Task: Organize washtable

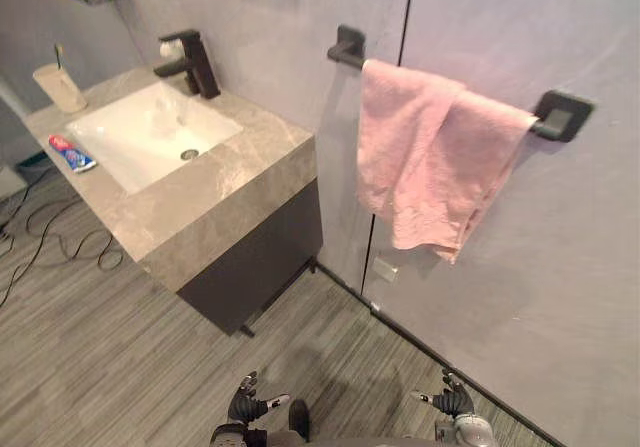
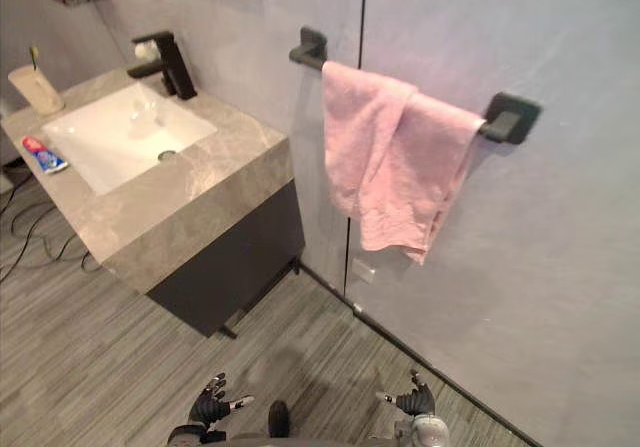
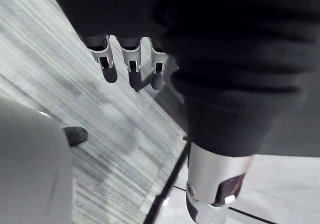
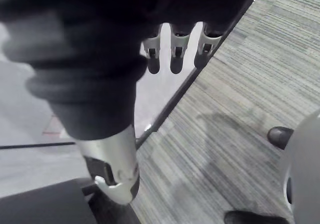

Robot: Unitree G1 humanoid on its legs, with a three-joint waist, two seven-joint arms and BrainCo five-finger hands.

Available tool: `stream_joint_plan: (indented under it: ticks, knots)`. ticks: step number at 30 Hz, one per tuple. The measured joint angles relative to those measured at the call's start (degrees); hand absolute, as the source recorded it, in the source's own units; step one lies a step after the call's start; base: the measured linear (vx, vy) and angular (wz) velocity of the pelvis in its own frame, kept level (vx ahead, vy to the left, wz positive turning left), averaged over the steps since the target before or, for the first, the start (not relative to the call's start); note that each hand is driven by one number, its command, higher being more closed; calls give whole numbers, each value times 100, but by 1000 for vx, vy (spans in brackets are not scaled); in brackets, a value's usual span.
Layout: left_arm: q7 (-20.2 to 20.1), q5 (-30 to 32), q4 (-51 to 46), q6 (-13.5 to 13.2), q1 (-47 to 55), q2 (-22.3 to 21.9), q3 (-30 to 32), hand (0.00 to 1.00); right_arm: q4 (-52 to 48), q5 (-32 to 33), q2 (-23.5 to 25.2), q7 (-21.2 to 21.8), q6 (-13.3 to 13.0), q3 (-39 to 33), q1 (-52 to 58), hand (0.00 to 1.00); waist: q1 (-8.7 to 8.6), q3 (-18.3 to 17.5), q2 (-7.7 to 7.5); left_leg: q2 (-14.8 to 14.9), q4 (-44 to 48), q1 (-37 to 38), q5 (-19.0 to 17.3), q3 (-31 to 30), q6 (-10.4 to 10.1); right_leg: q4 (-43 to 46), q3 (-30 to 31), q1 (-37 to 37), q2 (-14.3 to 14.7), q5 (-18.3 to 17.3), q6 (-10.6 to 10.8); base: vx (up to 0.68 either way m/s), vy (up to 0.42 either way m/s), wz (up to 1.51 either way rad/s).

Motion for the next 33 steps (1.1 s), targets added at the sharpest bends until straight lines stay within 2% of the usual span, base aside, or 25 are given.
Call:
stream_joint_plan:
  ticks: [1,2,3,4,5,6,7,8,9,10,11,14,18,20,24,26,27,28,29,30,31,32,33]
  knots:
    - [1,-1,-53,-2,-81,49,30,0,-211,3,11,-15,-9,9,-71,0,-43,20,-87,32,-196,-113,266,-106,-207,-480,349,-146,158,231,-264,-212,-102,74]
    - [-4,-1,-30,44,-209,68,128,0,-422,6,58,-75,-47,11,-109,0,-9,139,-156,168,704,-175,-662,182,-73,-651,222,-72,149,469,-314,-166,-96,49]
    - [-5,0,-29,52,-183,57,153,0,-504,5,91,-92,-48,11,-106,0,15,123,-215,255,1273,-164,-1157,380,-91,-628,215,-92,118,473,-318,-97,-71,2]
    - [-10,5,-28,51,-138,25,232,0,-684,5,96,-101,-57,-21,-95,0,-32,91,-258,382,2154,118,-1856,493,-217,-577,283,-135,32,492,-310,-76,-23,-20]
    - [-10,5,-26,49,-137,19,231,0,-703,5,79,-99,-87,-18,-96,0,-57,80,-232,434,2325,310,-2016,482,-347,-583,314,-161,23,514,-300,-94,55,-16]
    - [-9,5,23,51,-168,-26,225,0,-683,3,-1,-98,-99,-11,-75,0,-138,21,-141,565,2225,669,-2202,448,-587,-601,341,-237,55,609,-282,-54,112,1]
    - [-7,5,32,51,-192,-51,211,0,-677,-1,-29,-95,-95,-11,-72,0,-200,-42,-35,602,1920,855,-2186,415,-612,-583,307,-342,61,648,-256,-83,194,21]
    - [-6,5,36,39,-338,-84,95,0,-647,2,-80,-110,-75,-79,-112,0,-282,-141,186,568,954,1224,-2109,312,-737,-535,253,-640,56,731,-202,-125,212,25]
    - [-7,5,18,16,-470,-72,1,0,-536,1,-150,-100,-36,-144,-137,0,-334,-112,257,543,444,1277,-2101,386,-740,-579,236,-813,85,866,-170,-174,247,15]
    - [-8,6,16,21,-524,-39,-19,0,-415,0,-102,-97,-18,-120,-182,0,-332,-94,239,525,269,1314,-2105,448,-735,-607,239,-855,80,951,-147,-174,219,-1]
    - [-6,5,10,21,-538,-1,-19,0,-372,-6,5,-96,12,-73,-185,0,-322,-62,157,468,236,1400,-2116,512,-715,-651,294,-792,43,1085,-135,-131,154,-5]
    - [-5,5,-11,20,-393,45,-10,0,-372,-10,42,-92,11,36,-153,0,-322,-64,94,344,270,1591,-2115,588,-714,-755,506,-627,-12,1263,-53,-118,93,-18]
    - [-4,4,-25,15,-230,81,7,0,-358,-17,-8,-88,12,54,-236,0,-324,-52,114,185,262,1606,-2063,679,-632,-792,699,-682,-136,1443,2,-184,51,-17]
    - [-5,5,74,14,-181,78,11,0,-242,-25,-60,-82,17,192,-234,0,-320,-44,100,169,262,1639,-2041,672,-597,-749,714,-678,-149,1475,-9,-173,4,-1]
    - [-6,5,268,14,-117,27,16,0,-208,-148,-99,-69,36,259,-215,0,-199,133,-23,44,263,1666,-1946,507,-450,-505,625,-660,-275,1433,33,-245,-57,12]
    - [-13,8,341,6,-115,9,12,0,-212,-200,-98,-63,37,258,-147,0,-194,226,-75,-9,295,1600,-1879,283,-333,-296,649,-679,-348,1319,161,-267,-92,59]
    - [-7,8,341,-1,-125,52,10,0,-216,-235,-103,-62,38,258,-23,0,-179,247,-112,-31,359,1492,-1867,95,-254,-33,944,-797,-352,1121,353,-228,-125,90]
    - [-7,7,334,-1,-115,0,11,0,-219,-240,-96,-45,40,252,157,0,-152,262,-47,-33,395,1369,-1880,-126,-214,167,1170,-882,-291,935,507,-210,-138,96]
    - [-7,4,319,-4,-113,-25,22,0,-227,-232,-83,-35,45,248,247,0,-125,276,0,-15,384,1318,-1872,-204,-200,447,1431,-985,-221,827,373,-178,-141,110]
    - [-6,3,310,-8,-110,-23,91,0,-346,-139,-62,14,49,212,326,0,-105,252,-121,-61,384,1234,-1825,-385,-156,1569,2088,-1220,-117,409,269,-152,-196,115]
    - [-7,3,287,-7,-97,-12,123,0,-408,-138,-70,23,52,213,418,0,-107,252,-135,-116,401,1170,-1814,-510,-167,2047,2300,-1200,-133,142,346,-142,-230,166]
    - [-7,8,146,-7,-28,22,181,0,-525,-124,-38,34,38,245,607,0,-99,186,-301,-260,475,1072,-1800,-774,-192,2215,2543,-935,-183,-312,423,-113,-305,183]
    - [8,4,24,-19,8,43,303,0,-634,-126,83,39,22,251,766,0,-18,85,-544,-428,530,944,-1700,-989,-350,1882,2574,-685,-256,-912,255,-65,-241,169]
